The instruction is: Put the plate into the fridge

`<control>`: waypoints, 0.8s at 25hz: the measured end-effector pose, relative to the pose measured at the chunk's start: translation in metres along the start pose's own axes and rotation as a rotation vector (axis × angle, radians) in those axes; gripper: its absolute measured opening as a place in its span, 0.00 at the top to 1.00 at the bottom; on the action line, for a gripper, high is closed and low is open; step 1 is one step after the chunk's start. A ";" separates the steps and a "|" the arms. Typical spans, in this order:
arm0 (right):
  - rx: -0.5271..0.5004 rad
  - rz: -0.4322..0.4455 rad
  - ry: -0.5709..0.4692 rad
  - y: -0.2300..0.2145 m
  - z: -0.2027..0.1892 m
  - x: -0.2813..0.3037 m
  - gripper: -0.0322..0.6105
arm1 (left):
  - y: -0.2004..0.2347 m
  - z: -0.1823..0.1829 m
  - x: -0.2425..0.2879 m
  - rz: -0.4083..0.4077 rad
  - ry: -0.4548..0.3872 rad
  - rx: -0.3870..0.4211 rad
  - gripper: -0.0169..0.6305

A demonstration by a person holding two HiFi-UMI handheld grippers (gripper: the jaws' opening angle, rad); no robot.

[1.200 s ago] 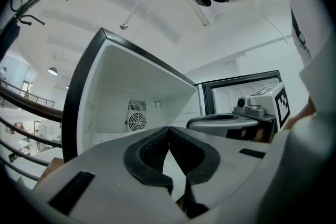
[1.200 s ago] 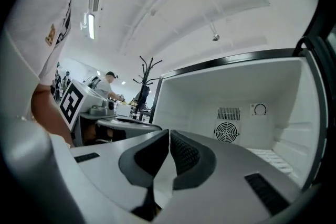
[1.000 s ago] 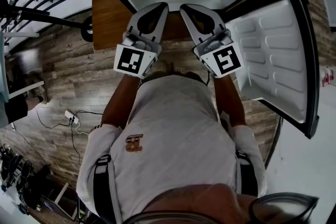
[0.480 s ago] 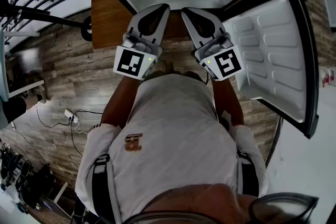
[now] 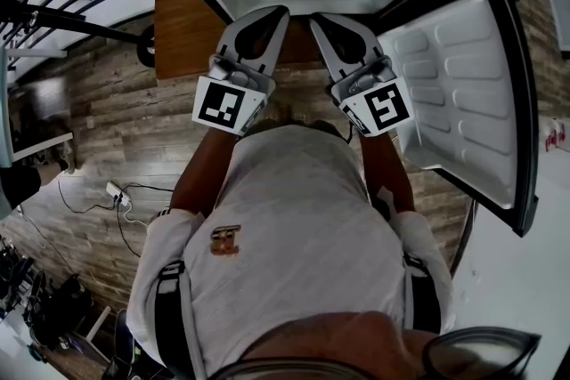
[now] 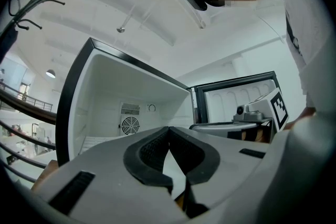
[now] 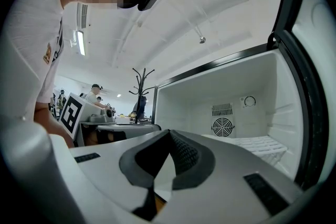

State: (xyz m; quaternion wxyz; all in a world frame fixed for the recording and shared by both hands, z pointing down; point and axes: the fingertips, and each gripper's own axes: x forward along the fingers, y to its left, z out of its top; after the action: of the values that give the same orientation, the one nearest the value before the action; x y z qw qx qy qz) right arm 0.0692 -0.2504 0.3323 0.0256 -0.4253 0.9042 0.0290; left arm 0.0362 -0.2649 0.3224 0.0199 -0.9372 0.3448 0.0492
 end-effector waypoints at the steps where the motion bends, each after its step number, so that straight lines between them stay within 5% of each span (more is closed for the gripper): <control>1: -0.003 0.001 0.003 0.000 0.000 0.000 0.90 | 0.000 0.000 0.000 0.002 0.001 -0.002 0.95; 20: -0.005 0.010 0.011 0.002 -0.003 -0.003 0.90 | -0.002 -0.005 -0.004 0.020 0.012 -0.015 0.95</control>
State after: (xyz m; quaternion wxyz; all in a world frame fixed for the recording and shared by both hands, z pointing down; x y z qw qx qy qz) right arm 0.0693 -0.2475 0.3355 0.0192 -0.4210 0.9064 0.0288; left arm 0.0349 -0.2607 0.3274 0.0104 -0.9341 0.3538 0.0462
